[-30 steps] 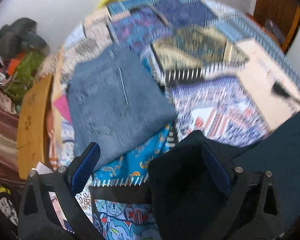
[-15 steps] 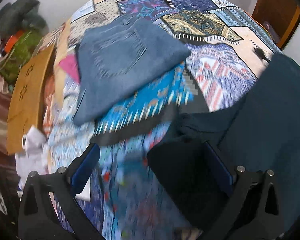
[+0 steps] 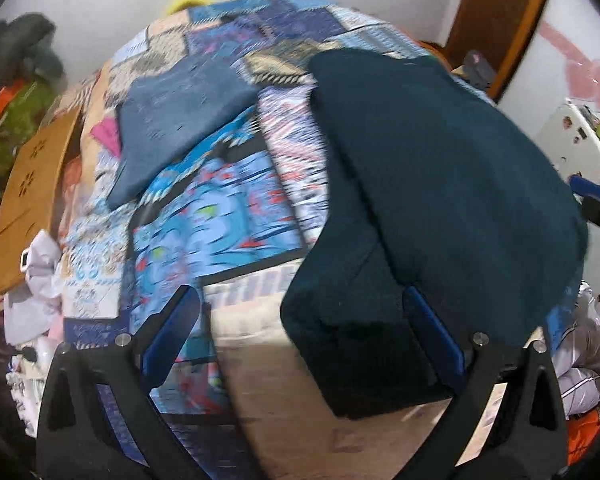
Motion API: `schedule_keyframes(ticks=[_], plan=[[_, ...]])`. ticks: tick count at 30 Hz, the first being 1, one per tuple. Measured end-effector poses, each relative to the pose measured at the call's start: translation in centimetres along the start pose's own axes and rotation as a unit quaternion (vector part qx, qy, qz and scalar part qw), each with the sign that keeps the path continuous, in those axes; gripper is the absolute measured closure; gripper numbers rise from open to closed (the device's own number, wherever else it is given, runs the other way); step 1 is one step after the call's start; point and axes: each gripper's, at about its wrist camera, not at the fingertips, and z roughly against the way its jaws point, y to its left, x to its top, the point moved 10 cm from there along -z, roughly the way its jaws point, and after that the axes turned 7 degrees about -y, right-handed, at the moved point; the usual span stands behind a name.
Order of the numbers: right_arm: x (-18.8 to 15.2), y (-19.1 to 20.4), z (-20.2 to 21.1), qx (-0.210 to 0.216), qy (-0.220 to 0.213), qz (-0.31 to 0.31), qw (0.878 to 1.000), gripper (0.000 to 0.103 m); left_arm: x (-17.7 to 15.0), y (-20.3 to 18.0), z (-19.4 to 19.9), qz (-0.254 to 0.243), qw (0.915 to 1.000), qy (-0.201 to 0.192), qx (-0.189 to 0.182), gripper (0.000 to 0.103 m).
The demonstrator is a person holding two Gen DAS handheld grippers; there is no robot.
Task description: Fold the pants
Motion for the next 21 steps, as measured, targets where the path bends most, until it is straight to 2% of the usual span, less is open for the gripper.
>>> schedule_keyframes(ticks=[3,7,8,11,14,18,21], plan=[[-0.9,-0.5,-0.9,-0.012,0.012,0.004,1.000,0.031,0.8,-1.4,0.4,-0.024,0.9987,-0.036,0.026,0.001],[-1.8,-0.7,-1.3,0.004,0.022,-0.005,1.000,0.042,0.7,-1.9,1.2,-0.030,0.9974,-0.058,0.030,0.021],[-1.9,-0.7,-1.4,0.006,0.021,-0.005,1.000,0.047,0.7,-1.8,1.3,-0.028,0.9973,-0.060,0.032,0.027],[-2.4,-0.7,-1.6,0.014,0.027,-0.002,1.000,0.055,0.4,-1.0,1.6,-0.020,0.9968,-0.066,0.041,0.036],[-3.1,-0.8,-1.9,0.022,0.035,-0.005,0.999,0.060,0.0,-0.6,1.5,-0.004,0.9971,-0.067,0.037,0.036],[-3.4,-1.1,-1.8,0.039,0.047,-0.025,0.998,0.060,0.0,-0.6,1.7,-0.001,0.9970,-0.065,0.041,0.037],[-2.9,-1.2,-1.3,0.040,0.055,-0.017,0.998,0.060,0.5,-0.5,2.0,-0.007,0.9973,-0.062,0.037,0.037]])
